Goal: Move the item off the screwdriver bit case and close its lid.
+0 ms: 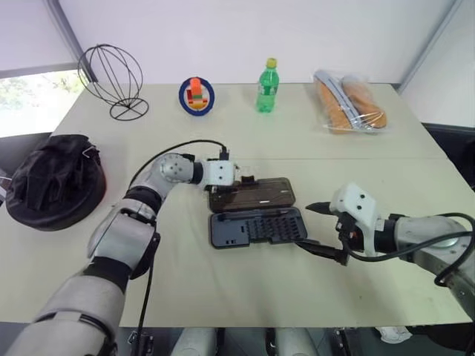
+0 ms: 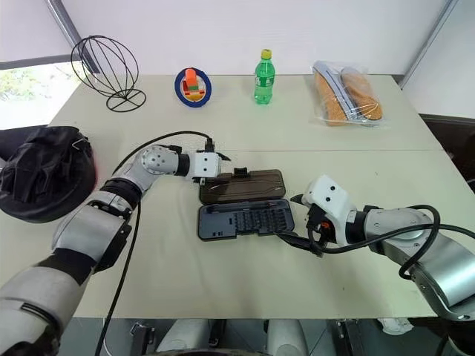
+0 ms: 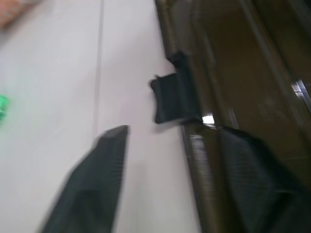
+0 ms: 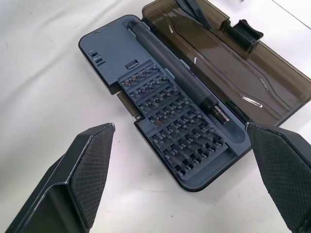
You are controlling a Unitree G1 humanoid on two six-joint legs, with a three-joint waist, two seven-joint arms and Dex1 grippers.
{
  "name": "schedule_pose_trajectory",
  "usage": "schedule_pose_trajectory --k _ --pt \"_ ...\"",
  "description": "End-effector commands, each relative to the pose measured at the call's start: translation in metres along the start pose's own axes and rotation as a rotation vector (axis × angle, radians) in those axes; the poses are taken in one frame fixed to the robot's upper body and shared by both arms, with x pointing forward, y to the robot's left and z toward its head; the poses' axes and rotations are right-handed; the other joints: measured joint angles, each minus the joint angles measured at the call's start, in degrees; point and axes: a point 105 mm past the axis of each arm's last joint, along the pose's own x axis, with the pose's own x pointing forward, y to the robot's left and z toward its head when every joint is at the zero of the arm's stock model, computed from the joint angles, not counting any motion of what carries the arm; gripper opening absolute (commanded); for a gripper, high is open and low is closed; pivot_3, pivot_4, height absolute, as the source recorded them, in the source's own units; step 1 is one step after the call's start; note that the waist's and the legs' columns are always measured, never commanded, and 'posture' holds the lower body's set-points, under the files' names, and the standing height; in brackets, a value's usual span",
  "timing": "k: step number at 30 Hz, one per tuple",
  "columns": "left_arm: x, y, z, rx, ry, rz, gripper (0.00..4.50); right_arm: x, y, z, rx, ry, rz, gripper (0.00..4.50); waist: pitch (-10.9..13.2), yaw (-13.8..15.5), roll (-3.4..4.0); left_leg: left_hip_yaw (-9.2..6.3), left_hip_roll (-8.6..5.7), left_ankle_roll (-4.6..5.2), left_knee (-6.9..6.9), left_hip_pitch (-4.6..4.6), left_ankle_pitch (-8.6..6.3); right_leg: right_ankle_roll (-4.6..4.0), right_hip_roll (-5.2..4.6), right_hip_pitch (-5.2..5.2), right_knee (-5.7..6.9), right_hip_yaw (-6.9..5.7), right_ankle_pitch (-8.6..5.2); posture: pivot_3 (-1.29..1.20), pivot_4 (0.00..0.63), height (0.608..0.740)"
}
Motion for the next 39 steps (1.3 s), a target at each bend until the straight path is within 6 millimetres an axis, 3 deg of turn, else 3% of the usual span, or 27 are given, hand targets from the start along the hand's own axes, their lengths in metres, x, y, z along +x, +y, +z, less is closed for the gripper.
schedule_pose_trajectory --k 1,4,7,12,15,16,19,25,26,34,39 --pt "-0.012 0.037 0.007 0.053 -0.003 0.175 4.39 -0.003 0.000 0.009 -0.044 -0.030 -0.012 4.50 0.00 0.01 -0.01 0.00 0.01 0.00 0.00 0.00 0.00 0.00 0.00 -0.01 0.01 0.00 0.00 0.00 0.150 0.740" --pt "-0.047 0.079 0.009 -0.328 -0.183 0.360 4.39 -0.003 0.001 0.013 -0.022 -0.068 0.004 4.50 0.01 -0.11 -0.02 0.01 0.01 -0.01 0.00 0.00 0.00 0.00 0.01 -0.02 0.02 0.00 0.00 0.00 0.150 0.740" --pt "-0.076 0.080 0.015 -0.590 -0.409 0.269 4.39 -0.005 -0.002 0.034 0.068 -0.230 0.043 4.50 0.01 -0.98 0.00 0.01 0.06 0.00 0.02 -0.01 0.00 0.00 0.05 -0.05 0.06 -0.02 0.00 0.00 0.150 0.740" --pt "-0.110 0.045 0.031 -0.707 -0.505 0.164 4.39 -0.008 -0.017 0.052 0.131 -0.360 0.065 4.50 -0.04 -2.77 0.10 -0.01 0.09 -0.01 0.01 0.08 0.01 0.00 0.06 0.01 0.12 0.11 0.00 0.00 0.150 0.740" --pt "-0.121 0.002 0.042 -0.757 -0.453 0.140 4.39 -0.003 -0.031 0.061 0.128 -0.398 0.059 4.50 -0.02 -3.34 0.08 0.00 0.18 -0.07 -0.02 0.08 0.04 -0.02 0.14 -0.09 0.16 0.22 0.00 0.00 0.150 0.740" --pt "-0.122 -0.015 0.046 -0.774 -0.432 0.128 4.39 0.000 -0.037 0.062 0.116 -0.395 0.047 4.50 -0.02 -3.44 0.09 0.03 0.22 -0.07 -0.03 0.08 0.04 -0.03 0.18 -0.13 0.19 0.28 0.00 0.00 0.150 0.740" --pt "-0.122 -0.051 0.060 -0.827 -0.408 0.103 3.56 0.011 -0.052 0.061 0.074 -0.362 0.013 4.50 -0.01 -2.72 0.11 0.06 0.28 -0.15 -0.09 0.09 0.07 -0.07 0.23 -0.21 0.25 0.34 0.01 0.00 0.150 0.740" --pt "-0.106 -0.092 0.059 -0.804 -0.303 0.092 0.32 0.038 -0.080 0.059 -0.012 -0.288 -0.056 4.50 -0.02 -1.62 0.14 0.13 0.28 -0.23 -0.10 0.25 0.11 -0.25 0.26 -0.05 0.21 0.30 0.12 0.00 0.150 0.740" --pt "-0.103 -0.095 0.057 -0.804 -0.292 0.095 0.03 0.043 -0.084 0.057 -0.033 -0.267 -0.068 4.50 -0.02 -1.62 0.14 0.15 0.29 -0.23 -0.11 0.28 0.11 -0.25 0.28 -0.04 0.21 0.31 0.12 0.00 0.150 0.740" --pt "-0.087 -0.111 0.034 -0.756 -0.136 0.066 0.03 0.073 -0.115 0.048 -0.151 -0.118 -0.161 4.50 -0.02 -1.67 0.15 0.20 0.30 -0.26 -0.14 0.28 0.13 -0.27 0.30 -0.10 0.22 0.31 0.14 0.00 0.150 0.740" --pt "-0.085 -0.123 0.022 -0.712 -0.038 0.002 0.03 0.093 -0.121 0.041 -0.156 -0.015 -0.126 4.50 -0.03 -1.98 0.16 0.19 0.31 -0.27 -0.17 0.28 0.13 -0.28 0.30 -0.12 0.23 0.32 0.14 0.00 0.150 0.740"
